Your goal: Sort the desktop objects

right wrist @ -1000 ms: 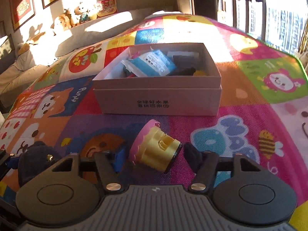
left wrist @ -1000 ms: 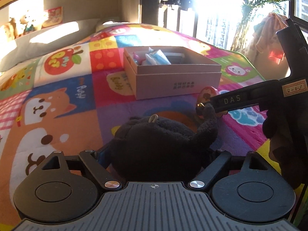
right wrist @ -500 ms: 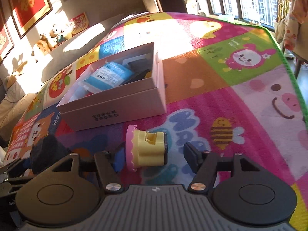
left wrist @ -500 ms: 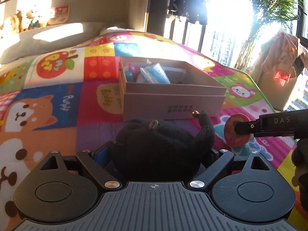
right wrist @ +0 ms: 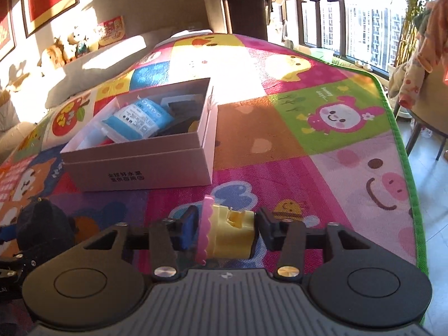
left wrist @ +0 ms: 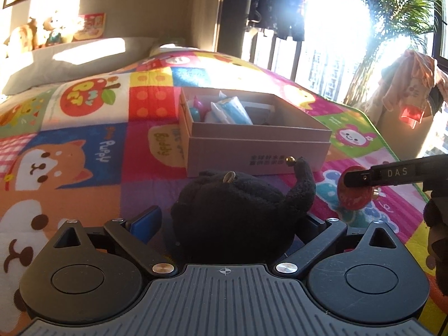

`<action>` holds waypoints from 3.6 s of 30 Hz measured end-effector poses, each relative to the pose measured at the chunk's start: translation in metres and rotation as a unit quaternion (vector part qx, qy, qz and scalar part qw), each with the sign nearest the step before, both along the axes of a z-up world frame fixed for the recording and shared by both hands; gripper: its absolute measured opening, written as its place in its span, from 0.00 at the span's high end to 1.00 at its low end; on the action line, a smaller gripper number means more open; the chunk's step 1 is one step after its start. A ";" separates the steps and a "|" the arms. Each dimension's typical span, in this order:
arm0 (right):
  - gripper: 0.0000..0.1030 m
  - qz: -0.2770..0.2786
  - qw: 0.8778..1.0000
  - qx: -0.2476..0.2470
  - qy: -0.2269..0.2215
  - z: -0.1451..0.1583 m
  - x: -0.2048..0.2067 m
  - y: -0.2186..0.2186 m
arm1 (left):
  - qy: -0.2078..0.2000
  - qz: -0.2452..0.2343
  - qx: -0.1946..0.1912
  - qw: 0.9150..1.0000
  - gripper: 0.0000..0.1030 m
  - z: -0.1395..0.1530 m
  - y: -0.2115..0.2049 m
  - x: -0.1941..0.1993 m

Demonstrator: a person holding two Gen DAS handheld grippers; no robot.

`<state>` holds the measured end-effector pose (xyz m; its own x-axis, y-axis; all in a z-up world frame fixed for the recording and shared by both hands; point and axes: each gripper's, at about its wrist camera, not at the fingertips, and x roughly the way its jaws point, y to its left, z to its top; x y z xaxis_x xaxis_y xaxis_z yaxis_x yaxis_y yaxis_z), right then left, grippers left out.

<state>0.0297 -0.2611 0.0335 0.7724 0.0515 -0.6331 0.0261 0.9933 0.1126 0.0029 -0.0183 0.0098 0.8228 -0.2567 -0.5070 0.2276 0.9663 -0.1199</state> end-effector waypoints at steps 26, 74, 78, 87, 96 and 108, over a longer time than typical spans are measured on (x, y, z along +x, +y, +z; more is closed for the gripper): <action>0.38 0.009 0.982 0.186 0.042 -0.005 0.002 -0.034 | 0.018 -0.001 -0.016 1.000 0.01 -0.002 0.003 0.004; 0.46 0.080 0.996 -0.035 -0.002 -0.009 -0.039 0.002 | -0.004 -0.225 0.074 0.971 0.00 0.006 -0.042 -0.044; 0.45 0.079 0.996 -0.036 -0.001 -0.009 -0.039 0.004 | -0.006 -0.172 0.093 0.981 0.00 0.003 -0.051 -0.020; 0.46 0.072 0.997 -0.034 0.005 -0.007 -0.042 0.001 | 0.021 -0.135 0.088 0.987 0.23 -0.002 -0.060 0.000; 0.46 0.093 0.994 -0.048 -0.012 0.012 -0.060 0.010 | 0.015 -0.117 0.092 0.989 0.24 0.012 -0.051 -0.028; 0.47 0.140 0.977 -0.054 -0.150 0.134 -0.098 0.006 | -0.172 -0.145 0.130 0.966 0.24 0.121 -0.058 -0.043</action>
<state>-0.0684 -0.2556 0.1671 0.8892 0.2336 -0.3934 -0.2672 0.9631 -0.0320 -0.0404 -0.0758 0.1310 0.8665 -0.4021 -0.2957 0.4763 0.8432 0.2492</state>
